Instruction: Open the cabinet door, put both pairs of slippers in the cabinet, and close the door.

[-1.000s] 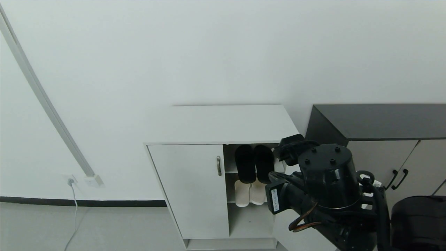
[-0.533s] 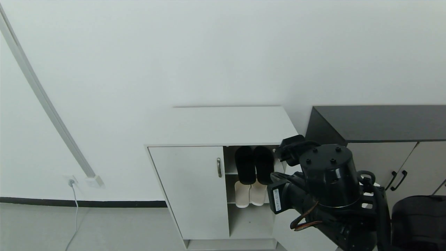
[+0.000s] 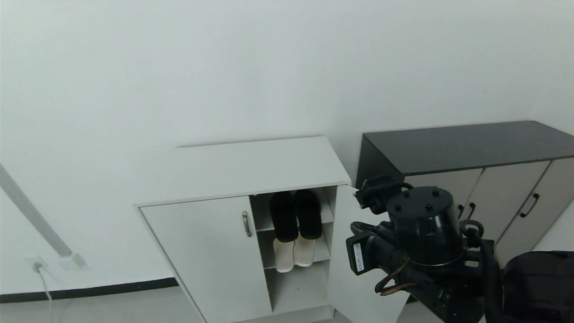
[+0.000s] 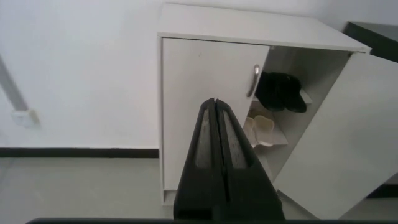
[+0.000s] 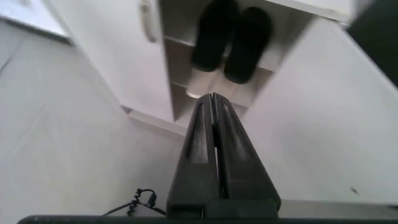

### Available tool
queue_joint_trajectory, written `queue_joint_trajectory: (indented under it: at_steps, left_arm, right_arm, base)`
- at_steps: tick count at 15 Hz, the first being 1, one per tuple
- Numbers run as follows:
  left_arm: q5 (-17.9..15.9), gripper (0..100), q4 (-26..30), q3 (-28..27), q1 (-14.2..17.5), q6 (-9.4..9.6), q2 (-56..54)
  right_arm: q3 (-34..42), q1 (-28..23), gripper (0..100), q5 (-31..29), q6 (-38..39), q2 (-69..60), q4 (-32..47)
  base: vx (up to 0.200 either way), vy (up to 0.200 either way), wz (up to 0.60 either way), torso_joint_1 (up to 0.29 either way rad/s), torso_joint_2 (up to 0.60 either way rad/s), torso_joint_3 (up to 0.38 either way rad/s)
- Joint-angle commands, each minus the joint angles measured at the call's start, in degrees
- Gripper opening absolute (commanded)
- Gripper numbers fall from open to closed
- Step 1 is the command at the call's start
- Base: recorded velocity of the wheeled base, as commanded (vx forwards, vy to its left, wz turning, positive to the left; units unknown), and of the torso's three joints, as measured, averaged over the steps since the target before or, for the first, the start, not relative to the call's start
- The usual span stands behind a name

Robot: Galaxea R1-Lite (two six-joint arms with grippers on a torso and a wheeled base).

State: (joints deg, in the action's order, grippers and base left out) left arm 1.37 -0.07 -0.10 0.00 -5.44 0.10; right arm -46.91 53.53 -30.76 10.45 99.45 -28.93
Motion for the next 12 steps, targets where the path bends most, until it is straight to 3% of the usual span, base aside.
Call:
queue_joint_trajectory:
  at_steps: [1, 10, 12]
  left_arm:
    - [0.0, 0, 0.0, 0.0, 0.0, -0.01, 0.0]
    - [0.0, 0, 0.0, 0.0, 0.0, 0.08, 0.0]
    - [0.0, 0, 0.0, 0.0, 0.0, 0.08, 0.0]
  right_arm:
    - [0.0, -0.3, 0, 0.0, 0.0, 0.2, 0.0]
    - [-0.3, -3.3, 0, -0.3, -0.9, 1.2, -1.7]
    - [-0.3, -3.4, 0, -0.1, -0.9, 1.4, -1.7]
  base:
    - [0.000, 0.000, -0.60, 0.007, -0.01, 0.007]
    - [0.000, 0.000, 0.00, 0.000, 0.00, 0.000]
    - [-0.200, 0.000, 0.00, 0.005, 0.00, 0.007]
